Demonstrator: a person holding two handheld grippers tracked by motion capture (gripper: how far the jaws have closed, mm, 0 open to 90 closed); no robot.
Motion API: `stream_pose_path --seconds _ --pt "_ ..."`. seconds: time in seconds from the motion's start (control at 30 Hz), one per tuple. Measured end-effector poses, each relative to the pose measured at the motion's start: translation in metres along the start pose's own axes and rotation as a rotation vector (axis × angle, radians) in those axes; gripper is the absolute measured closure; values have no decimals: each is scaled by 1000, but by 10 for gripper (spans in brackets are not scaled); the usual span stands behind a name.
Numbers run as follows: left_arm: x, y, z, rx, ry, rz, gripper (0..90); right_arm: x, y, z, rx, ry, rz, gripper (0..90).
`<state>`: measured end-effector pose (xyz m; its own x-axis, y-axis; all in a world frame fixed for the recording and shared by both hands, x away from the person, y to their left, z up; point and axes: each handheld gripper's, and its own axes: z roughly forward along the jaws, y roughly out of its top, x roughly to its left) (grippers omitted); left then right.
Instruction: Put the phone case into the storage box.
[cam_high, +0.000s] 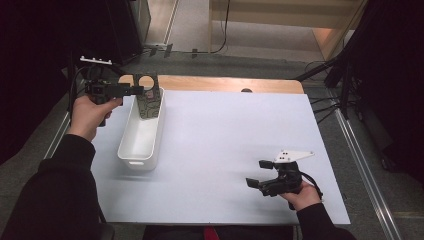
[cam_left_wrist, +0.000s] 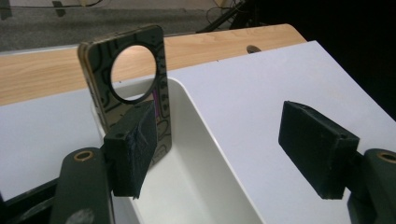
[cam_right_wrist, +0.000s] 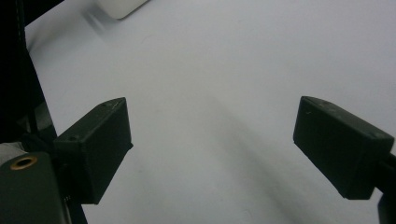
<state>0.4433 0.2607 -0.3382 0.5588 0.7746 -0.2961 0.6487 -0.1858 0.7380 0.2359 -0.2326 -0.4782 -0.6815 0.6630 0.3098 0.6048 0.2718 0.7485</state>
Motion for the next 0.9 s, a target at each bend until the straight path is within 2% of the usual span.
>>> stream_pose_path --seconds 0.23,0.37,0.6,0.9 --pt "-16 -8 -3 9 -26 30 280 0 1 -1 2 -4 -8 105" --pt "-23 -14 -3 33 -29 38 281 1 1 -1 2 -4 -8 105" --pt "-34 -23 -2 20 -62 65 280 1 2 -2 0 -1 -11 104" --pt "-46 -34 -2 22 -81 106 280 0 1 -4 -5 -5 -4 105"
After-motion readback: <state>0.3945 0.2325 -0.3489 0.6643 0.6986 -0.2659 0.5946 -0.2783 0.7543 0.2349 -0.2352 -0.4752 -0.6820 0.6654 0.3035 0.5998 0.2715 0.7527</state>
